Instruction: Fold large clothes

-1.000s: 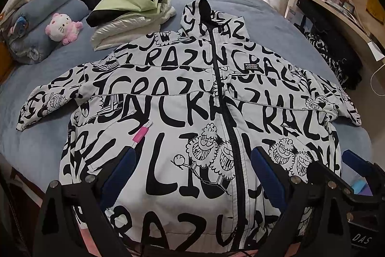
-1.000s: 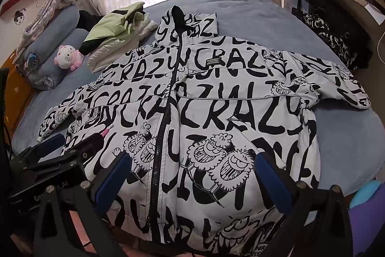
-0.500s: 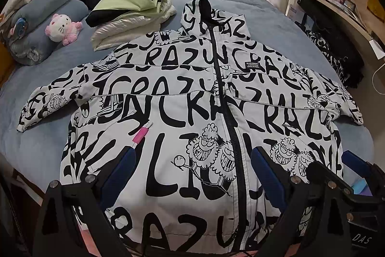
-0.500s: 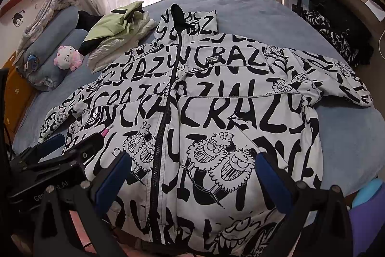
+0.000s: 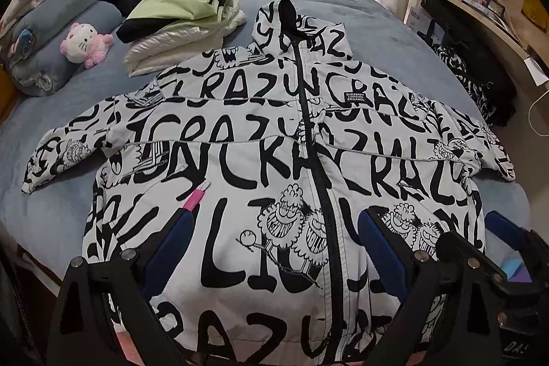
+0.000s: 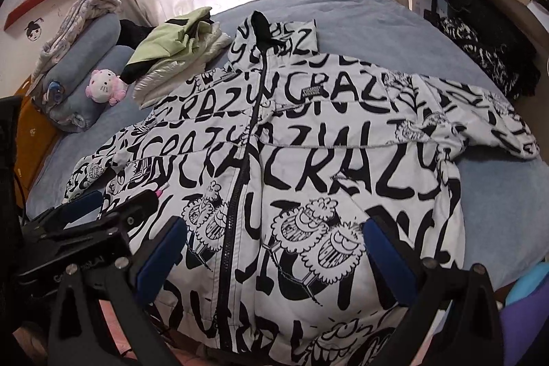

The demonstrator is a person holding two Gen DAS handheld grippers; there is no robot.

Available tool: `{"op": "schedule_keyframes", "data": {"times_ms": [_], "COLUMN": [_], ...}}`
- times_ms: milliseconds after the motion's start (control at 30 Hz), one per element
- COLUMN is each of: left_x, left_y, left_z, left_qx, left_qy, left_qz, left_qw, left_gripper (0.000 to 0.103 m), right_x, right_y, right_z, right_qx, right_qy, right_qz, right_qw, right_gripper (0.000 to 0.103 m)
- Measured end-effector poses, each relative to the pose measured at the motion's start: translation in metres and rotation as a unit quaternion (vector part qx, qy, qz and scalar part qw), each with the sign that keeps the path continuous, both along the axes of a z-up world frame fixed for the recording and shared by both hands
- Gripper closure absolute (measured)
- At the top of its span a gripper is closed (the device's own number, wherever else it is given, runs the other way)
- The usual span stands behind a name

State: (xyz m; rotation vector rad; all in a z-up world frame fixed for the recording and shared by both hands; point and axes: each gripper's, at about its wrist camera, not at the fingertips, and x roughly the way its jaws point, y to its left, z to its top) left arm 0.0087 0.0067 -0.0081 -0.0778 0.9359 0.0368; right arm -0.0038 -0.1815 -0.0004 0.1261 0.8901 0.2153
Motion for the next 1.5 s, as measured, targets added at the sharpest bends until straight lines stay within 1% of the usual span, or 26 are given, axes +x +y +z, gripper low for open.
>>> {"op": "schedule_keyframes", "data": {"times_ms": [100,267,500,600,667,767,833,900,933,967,1000,1033,1100,1133,1233,1300,1367,1400,1433,1500], "left_x": [0.001,0.003,0.024,0.036,0.042,0.052,0.061,0.071,0.075,0.080,0.084,0.088,0.098,0.103,0.121,0.134,0.149,0.156,0.165,0.177], "left_y": [-0.004,-0.020,-0.045,-0.055,-0.061,-0.069,-0.077,-0.087,-0.093,-0.099,-0.105,-0.112,-0.124,-0.128,-0.142,-0.149,-0.159,-0.163,-0.168,-0.177], "left_z": [0.004,0.021,0.051,0.064,0.070,0.080,0.085,0.089,0.090,0.092,0.092,0.093,0.092,0.091,0.081,0.072,0.057,0.049,0.038,0.020], "left_qx": [-0.001,0.014,0.023,0.028,0.022,0.003,-0.010,-0.010,-0.005,0.002,0.008,0.017,0.028,0.029,0.015,0.000,-0.016,-0.022,-0.027,-0.035], "left_qy": [-0.012,-0.039,-0.069,-0.078,-0.091,-0.112,-0.121,-0.122,-0.122,-0.126,-0.133,-0.146,-0.168,-0.169,-0.157,-0.149,-0.134,-0.123,-0.106,-0.080], "left_qz": [-0.010,-0.031,-0.045,-0.060,-0.066,-0.072,-0.087,-0.105,-0.111,-0.116,-0.116,-0.111,-0.102,-0.102,-0.108,-0.109,-0.119,-0.123,-0.125,-0.127], "left_qw": [0.9999,0.9987,0.9963,0.9947,0.9934,0.9911,0.9888,0.9869,0.9863,0.9852,0.9842,0.9829,0.9801,0.9799,0.9816,0.9828,0.9838,0.9844,0.9862,0.9880], "left_gripper": [0.009,0.011,0.011,0.011,0.011,0.011,0.011,0.011,0.011,0.011,0.011,0.011,0.011,0.011,0.011,0.011,0.011,0.011,0.011,0.011], "right_x": [0.002,0.009,0.014,0.019,0.020,0.023,0.025,0.028,0.031,0.033,0.037,0.043,0.054,0.060,0.071,0.076,0.084,0.087,0.090,0.093], "right_y": [-0.003,-0.013,-0.035,-0.049,-0.060,-0.075,-0.086,-0.104,-0.118,-0.129,-0.147,-0.168,-0.205,-0.223,-0.265,-0.288,-0.315,-0.327,-0.342,-0.363], "right_z": [0.008,0.023,0.050,0.061,0.068,0.079,0.085,0.091,0.094,0.096,0.097,0.097,0.091,0.086,0.068,0.050,0.026,0.014,-0.002,-0.025], "right_qx": [-0.014,-0.047,-0.105,-0.109,-0.108,-0.131,-0.150,-0.159,-0.155,-0.148,-0.128,-0.101,-0.039,-0.022,-0.006,0.010,0.033,0.046,0.061,0.085], "right_qy": [-0.015,-0.039,-0.087,-0.100,-0.111,-0.134,-0.147,-0.155,-0.155,-0.151,-0.141,-0.124,-0.097,-0.085,-0.055,-0.033,-0.005,0.011,0.032,0.058], "right_qz": [0.002,-0.007,-0.033,-0.046,-0.053,-0.078,-0.100,-0.126,-0.143,-0.156,-0.170,-0.182,-0.187,-0.194,-0.225,-0.247,-0.273,-0.284,-0.301,-0.323], "right_qw": [1.000,0.998,0.990,0.988,0.987,0.979,0.973,0.967,0.965,0.965,0.967,0.970,0.977,0.977,0.973,0.968,0.962,0.958,0.951,0.941], "right_gripper": [0.000,0.000,0.000,0.000,0.000,0.000,0.000,0.000,0.000,0.000,0.000,0.000,0.000,0.000,0.000,0.000,0.000,0.002,0.004,0.009]}}
